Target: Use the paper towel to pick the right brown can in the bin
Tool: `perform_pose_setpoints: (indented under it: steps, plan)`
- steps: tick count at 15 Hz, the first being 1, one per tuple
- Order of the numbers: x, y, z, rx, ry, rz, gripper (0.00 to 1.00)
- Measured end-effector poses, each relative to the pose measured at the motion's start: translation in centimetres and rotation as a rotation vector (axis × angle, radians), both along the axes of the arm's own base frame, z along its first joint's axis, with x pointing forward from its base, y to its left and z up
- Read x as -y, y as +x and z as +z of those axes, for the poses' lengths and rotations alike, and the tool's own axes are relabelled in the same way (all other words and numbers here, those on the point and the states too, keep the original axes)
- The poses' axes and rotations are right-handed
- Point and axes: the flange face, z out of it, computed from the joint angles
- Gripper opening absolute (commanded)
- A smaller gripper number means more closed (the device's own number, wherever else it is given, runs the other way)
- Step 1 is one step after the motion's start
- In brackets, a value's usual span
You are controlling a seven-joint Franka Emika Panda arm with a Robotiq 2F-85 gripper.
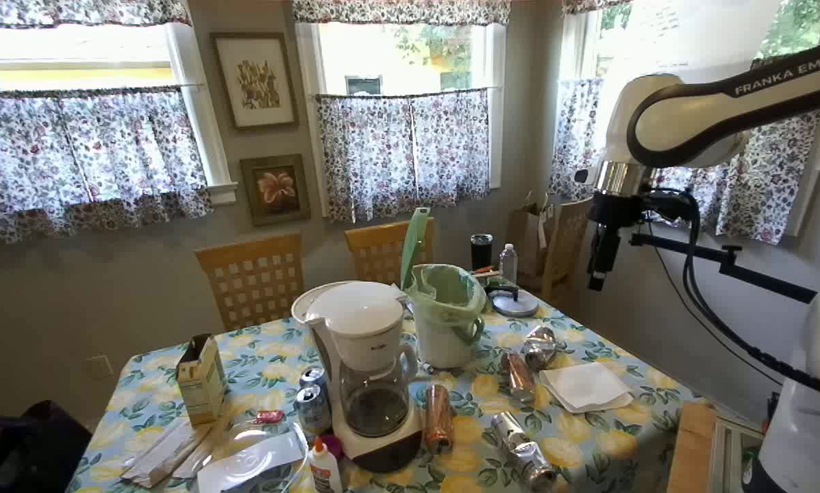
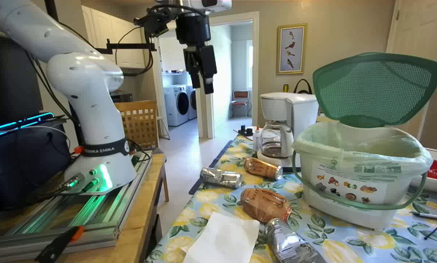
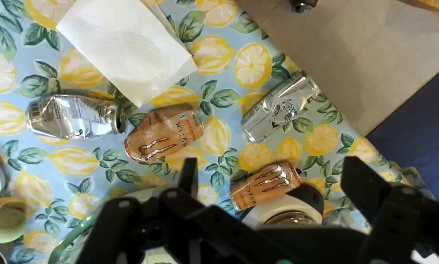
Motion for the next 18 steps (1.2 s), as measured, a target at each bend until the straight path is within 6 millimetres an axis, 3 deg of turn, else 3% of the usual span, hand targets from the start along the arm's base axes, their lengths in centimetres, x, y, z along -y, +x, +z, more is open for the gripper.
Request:
perform_pose_setpoints:
  steps: [7, 10, 15, 18]
  plan:
    - [0.0, 0.0, 0.0, 0.0, 0.0, 0.0, 1.0]
    - [1.0, 0.3, -0.4, 0.001, 0.007, -0.105, 1.0]
    - [6.0, 2.0, -4.4, 0.003, 0.014, -0.316, 1.0]
    - [7.4, 3.6, -7.3, -0.023, 0.01, -0.355, 1.0]
